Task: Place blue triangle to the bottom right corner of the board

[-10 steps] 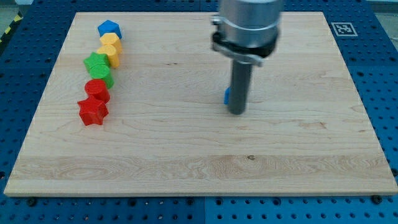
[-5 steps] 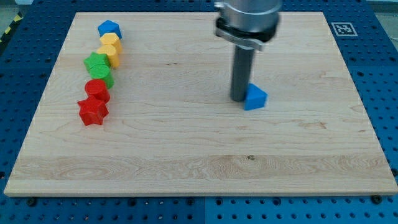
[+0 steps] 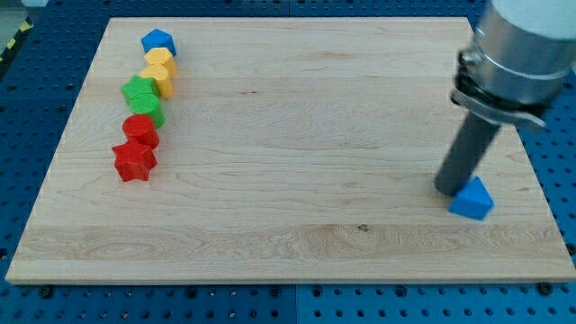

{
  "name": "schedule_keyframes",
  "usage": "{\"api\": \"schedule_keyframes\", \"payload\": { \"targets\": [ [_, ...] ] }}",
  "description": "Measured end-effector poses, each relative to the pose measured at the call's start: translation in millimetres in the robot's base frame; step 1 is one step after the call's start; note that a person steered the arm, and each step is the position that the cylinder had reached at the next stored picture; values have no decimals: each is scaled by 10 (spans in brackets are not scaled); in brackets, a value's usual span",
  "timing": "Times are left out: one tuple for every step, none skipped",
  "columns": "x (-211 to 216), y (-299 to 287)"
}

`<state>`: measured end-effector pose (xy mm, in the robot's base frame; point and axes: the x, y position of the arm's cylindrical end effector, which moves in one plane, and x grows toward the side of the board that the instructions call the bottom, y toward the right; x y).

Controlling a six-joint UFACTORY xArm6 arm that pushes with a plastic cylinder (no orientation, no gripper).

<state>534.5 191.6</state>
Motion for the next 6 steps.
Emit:
{"api": "schedule_keyframes", "payload": {
  "targets": [
    [224,72],
    [224,-150],
    [233,-151],
    [241,65],
    [307,248],
    [348,316]
  ]
}}
